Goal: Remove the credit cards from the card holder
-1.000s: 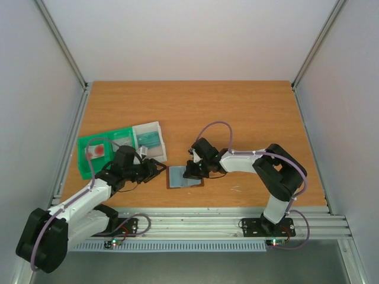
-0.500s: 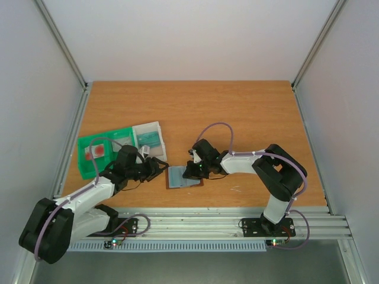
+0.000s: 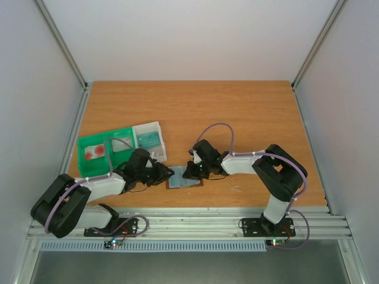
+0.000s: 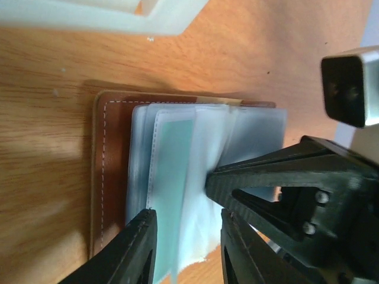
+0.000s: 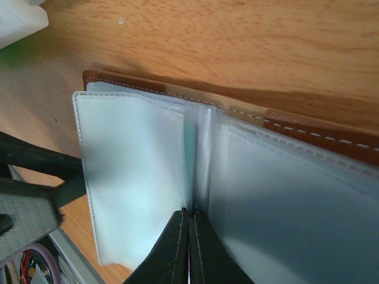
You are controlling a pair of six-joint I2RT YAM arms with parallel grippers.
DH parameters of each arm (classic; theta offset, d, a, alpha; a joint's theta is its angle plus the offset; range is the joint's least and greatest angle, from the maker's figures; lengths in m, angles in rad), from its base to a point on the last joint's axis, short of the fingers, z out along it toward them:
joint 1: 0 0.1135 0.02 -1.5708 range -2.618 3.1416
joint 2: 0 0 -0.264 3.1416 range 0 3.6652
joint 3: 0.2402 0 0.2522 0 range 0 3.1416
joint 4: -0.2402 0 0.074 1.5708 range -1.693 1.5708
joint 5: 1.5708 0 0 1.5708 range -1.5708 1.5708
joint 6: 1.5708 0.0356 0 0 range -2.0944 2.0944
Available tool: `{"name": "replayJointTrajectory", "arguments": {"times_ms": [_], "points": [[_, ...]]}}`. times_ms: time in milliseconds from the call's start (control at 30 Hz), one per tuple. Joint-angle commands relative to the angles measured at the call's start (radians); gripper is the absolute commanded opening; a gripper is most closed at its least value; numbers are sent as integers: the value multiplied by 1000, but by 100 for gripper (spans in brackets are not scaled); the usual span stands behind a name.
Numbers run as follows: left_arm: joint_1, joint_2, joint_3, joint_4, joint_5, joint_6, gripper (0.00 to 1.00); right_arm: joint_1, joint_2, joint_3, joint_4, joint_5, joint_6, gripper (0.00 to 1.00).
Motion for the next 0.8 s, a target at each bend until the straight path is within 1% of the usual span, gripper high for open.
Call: {"name": "replayJointTrajectory", "arguments": {"times_ms": [0,133,267,367,467,633,767], "points": [[-35,79,28,126,-47,-6,30,6,7,-31,-57,22,7,2],[-53,132,37,169,-43,-14,24,6,4,-34,-56,23,9,2],[-57,150,44,194,-24,-26,10,6,-2,-37,-56,22,10,2],[-57,139,48,191,-15,-30,4,6,-8,-36,-59,25,9,3],[-57,110,56,167,-10,-34,1,6,-24,-35,-63,33,12,7],[-57,77,82,99,-6,-10,0,0,-78,-42,-85,74,-1,16],[-63,118,95,135,36,-16,0,-9,-135,-54,-97,85,-11,22]]}}
